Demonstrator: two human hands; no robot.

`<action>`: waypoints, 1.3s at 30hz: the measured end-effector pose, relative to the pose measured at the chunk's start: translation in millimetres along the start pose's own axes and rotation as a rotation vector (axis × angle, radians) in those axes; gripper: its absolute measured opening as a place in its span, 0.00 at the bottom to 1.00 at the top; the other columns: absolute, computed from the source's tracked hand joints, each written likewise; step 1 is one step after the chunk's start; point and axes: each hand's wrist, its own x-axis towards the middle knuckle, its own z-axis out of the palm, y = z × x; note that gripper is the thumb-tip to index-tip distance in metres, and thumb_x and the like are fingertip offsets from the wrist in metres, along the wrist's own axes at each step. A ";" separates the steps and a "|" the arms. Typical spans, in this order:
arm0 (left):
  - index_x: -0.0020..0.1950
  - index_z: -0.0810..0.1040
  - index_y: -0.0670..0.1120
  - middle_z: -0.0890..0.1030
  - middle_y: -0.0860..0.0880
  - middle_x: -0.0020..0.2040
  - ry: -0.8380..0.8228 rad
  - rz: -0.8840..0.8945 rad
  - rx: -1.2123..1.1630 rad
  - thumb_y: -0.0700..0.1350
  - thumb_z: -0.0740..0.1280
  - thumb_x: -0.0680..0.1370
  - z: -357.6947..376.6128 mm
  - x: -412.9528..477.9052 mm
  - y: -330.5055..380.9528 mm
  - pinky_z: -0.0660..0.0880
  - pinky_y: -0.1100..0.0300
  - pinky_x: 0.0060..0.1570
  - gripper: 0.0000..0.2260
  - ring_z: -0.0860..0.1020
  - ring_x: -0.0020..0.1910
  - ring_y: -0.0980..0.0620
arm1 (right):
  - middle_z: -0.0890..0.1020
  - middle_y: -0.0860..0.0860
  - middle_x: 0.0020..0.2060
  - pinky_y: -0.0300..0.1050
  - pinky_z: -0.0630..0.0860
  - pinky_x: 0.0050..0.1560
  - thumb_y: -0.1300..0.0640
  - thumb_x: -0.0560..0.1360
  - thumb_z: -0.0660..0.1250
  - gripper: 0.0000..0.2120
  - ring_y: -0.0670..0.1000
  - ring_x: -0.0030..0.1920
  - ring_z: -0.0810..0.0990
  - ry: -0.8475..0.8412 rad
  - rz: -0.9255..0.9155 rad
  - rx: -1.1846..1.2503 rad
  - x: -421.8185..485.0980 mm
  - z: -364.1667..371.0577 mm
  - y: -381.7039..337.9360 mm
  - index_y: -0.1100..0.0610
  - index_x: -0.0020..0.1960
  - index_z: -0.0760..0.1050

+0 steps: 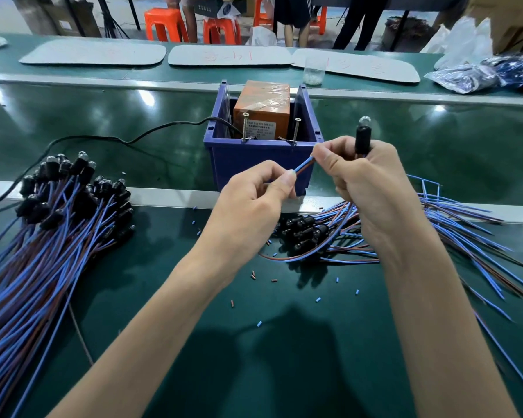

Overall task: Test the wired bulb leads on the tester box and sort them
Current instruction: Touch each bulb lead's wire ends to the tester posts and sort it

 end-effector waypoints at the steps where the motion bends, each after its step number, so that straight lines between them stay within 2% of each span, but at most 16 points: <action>1: 0.35 0.72 0.47 0.61 0.57 0.22 0.006 0.001 0.001 0.45 0.61 0.81 -0.1 0.1 0.1 0.56 0.67 0.22 0.14 0.58 0.23 0.58 | 0.69 0.39 0.17 0.27 0.65 0.25 0.62 0.76 0.68 0.12 0.38 0.21 0.69 0.006 -0.003 0.004 0.1 1.2 0.2 0.55 0.34 0.75; 6: 0.34 0.72 0.49 0.61 0.57 0.24 0.004 -0.010 0.012 0.46 0.61 0.81 -3.0 0.7 0.0 0.56 0.67 0.23 0.15 0.58 0.24 0.57 | 0.69 0.39 0.18 0.27 0.64 0.24 0.60 0.75 0.69 0.11 0.38 0.21 0.69 -0.016 0.014 -0.007 -0.7 -1.1 -1.4 0.54 0.34 0.76; 10: 0.35 0.73 0.49 0.62 0.58 0.23 -0.003 -0.010 0.004 0.46 0.61 0.81 -6.5 0.9 -0.6 0.57 0.69 0.24 0.14 0.59 0.24 0.58 | 0.64 0.42 0.21 0.31 0.58 0.23 0.58 0.74 0.71 0.09 0.42 0.22 0.59 -0.086 0.063 0.005 -1.5 -6.4 -3.0 0.55 0.35 0.78; 12: 0.34 0.73 0.49 0.62 0.58 0.23 -0.012 -0.015 -0.008 0.46 0.62 0.81 -8.1 1.1 -0.2 0.57 0.68 0.23 0.15 0.59 0.24 0.59 | 0.63 0.43 0.21 0.32 0.56 0.23 0.58 0.74 0.71 0.08 0.43 0.23 0.58 -0.105 0.071 0.020 -2.1 -7.0 -3.8 0.54 0.36 0.78; 16: 0.33 0.73 0.49 0.62 0.58 0.23 -0.015 -0.025 -0.035 0.46 0.62 0.81 -11.0 2.1 1.3 0.56 0.69 0.23 0.15 0.58 0.23 0.59 | 0.65 0.41 0.21 0.31 0.57 0.23 0.57 0.74 0.71 0.08 0.41 0.22 0.59 -0.130 0.056 0.018 -3.2 -6.7 -5.0 0.54 0.36 0.77; 21: 0.33 0.73 0.49 0.62 0.58 0.23 -0.025 -0.013 -0.018 0.45 0.62 0.81 -10.3 2.6 2.4 0.57 0.70 0.23 0.15 0.59 0.23 0.59 | 0.69 0.39 0.19 0.27 0.64 0.26 0.59 0.75 0.69 0.10 0.38 0.22 0.69 -0.063 -0.010 -0.032 -2.3 -1.8 -2.7 0.54 0.35 0.76; 28: 0.33 0.73 0.49 0.63 0.58 0.22 -0.016 0.023 0.046 0.45 0.63 0.81 -10.9 2.7 4.0 0.57 0.69 0.23 0.15 0.60 0.23 0.59 | 0.64 0.39 0.18 0.28 0.64 0.25 0.64 0.77 0.66 0.14 0.39 0.20 0.65 -0.012 0.013 0.014 0.5 6.0 1.2 0.54 0.34 0.73; 39: 0.32 0.75 0.49 0.62 0.57 0.20 0.063 -0.039 0.121 0.46 0.63 0.80 -27.5 9.1 3.0 0.56 0.67 0.23 0.16 0.59 0.22 0.59 | 0.67 0.39 0.18 0.31 0.60 0.28 0.61 0.78 0.65 0.15 0.38 0.21 0.65 -0.001 0.077 -0.019 1.1 25.1 12.7 0.52 0.33 0.71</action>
